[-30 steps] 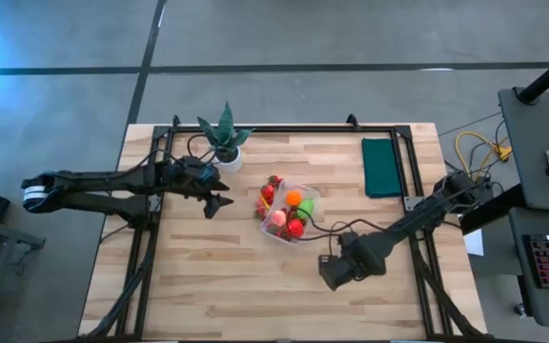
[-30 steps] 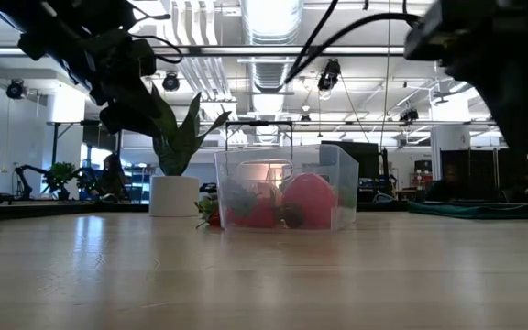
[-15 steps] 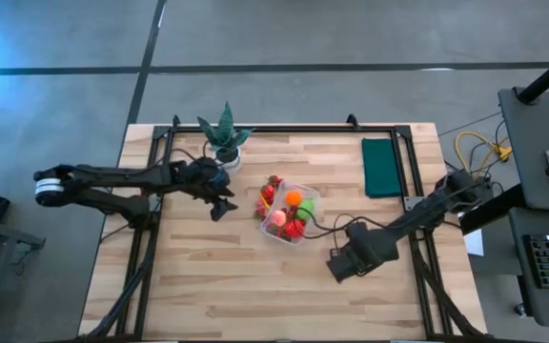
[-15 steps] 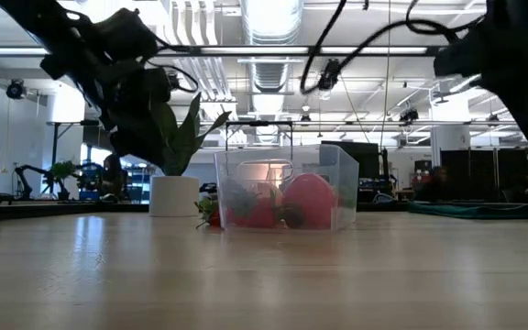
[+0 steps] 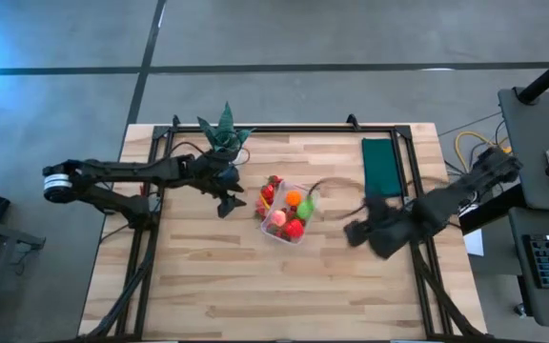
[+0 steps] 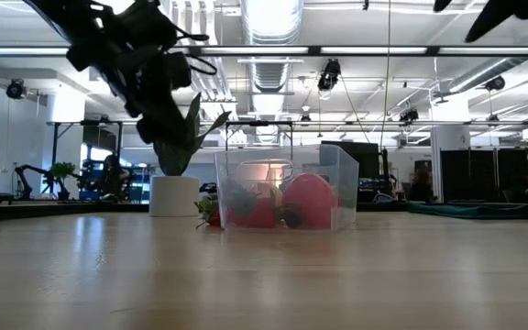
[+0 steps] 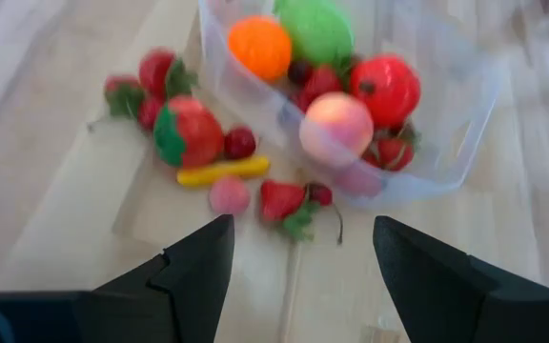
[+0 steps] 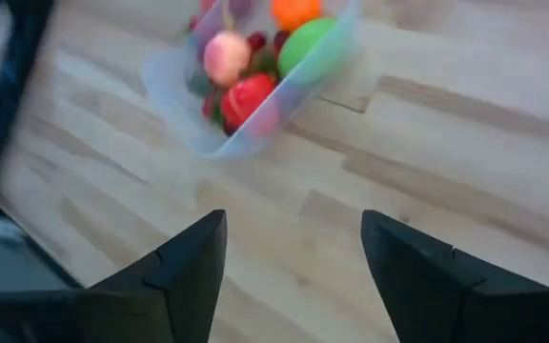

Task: Pick and placing Produce into tupperware
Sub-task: Put the red strawberry into the container

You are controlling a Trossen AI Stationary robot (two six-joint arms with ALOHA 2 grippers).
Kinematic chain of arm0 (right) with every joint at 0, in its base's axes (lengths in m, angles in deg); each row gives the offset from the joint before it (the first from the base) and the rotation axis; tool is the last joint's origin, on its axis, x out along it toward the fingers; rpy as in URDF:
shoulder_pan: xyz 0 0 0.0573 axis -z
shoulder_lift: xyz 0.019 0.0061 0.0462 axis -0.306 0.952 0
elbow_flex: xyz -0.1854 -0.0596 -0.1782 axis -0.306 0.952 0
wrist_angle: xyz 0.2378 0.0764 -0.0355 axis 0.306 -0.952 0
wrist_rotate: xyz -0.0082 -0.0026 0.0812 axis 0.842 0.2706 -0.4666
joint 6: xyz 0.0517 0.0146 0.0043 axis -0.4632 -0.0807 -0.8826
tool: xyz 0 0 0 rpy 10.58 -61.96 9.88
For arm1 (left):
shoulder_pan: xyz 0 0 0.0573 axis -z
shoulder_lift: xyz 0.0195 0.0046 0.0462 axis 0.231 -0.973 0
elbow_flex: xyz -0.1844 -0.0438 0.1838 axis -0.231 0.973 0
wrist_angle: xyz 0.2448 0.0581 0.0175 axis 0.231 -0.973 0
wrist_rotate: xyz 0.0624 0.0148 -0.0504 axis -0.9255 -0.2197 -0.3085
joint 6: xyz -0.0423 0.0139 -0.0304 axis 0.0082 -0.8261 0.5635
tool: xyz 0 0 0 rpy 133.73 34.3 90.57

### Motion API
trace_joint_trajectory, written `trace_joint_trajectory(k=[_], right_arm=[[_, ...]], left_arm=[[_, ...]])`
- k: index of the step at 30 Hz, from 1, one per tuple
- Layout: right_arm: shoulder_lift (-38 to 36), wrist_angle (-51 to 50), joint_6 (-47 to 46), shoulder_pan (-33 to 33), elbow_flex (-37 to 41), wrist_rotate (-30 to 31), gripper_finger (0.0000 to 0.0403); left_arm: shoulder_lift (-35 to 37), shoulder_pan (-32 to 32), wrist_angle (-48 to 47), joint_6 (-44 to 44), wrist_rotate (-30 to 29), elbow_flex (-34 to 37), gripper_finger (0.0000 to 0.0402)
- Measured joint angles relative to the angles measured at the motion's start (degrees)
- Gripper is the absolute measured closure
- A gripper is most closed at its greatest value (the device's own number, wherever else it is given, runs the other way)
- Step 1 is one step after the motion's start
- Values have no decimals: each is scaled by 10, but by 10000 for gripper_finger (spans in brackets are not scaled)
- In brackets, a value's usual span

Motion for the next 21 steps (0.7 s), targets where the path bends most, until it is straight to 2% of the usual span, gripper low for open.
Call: trace_joint_trajectory(k=[2,3,6,8,9,11,13,15,18,20,21], right_arm=[[-35,-16,-36,1,2,32,168],[-46,-1,-4,-2,4,75,168],[-74,107,182,-14,18,211,168],[-100,173,240,0,42,258,168],[-114,215,268,8,58,259,168],[-137,290,312,28,110,212,168],[-150,415,346,50,174,135,168],[-151,596,406,69,250,63,168],[-133,926,538,107,340,-24,168],[-123,1065,585,142,391,-88,168],[-122,1102,593,160,413,-123,168]], left_arm=[[2,-2,1,0,0,-7,164],[3,-3,-2,1,0,-9,164],[8,-4,-3,3,0,-16,164],[9,-5,-4,5,0,-18,164],[10,-5,-5,5,0,-18,164],[11,-6,-5,5,0,-18,164],[11,-6,-5,6,1,-18,164],[11,-6,-5,16,0,-18,164],[11,-7,-5,21,1,-18,164],[11,-7,-3,21,1,-18,164],[11,-8,-3,21,1,-18,164]])
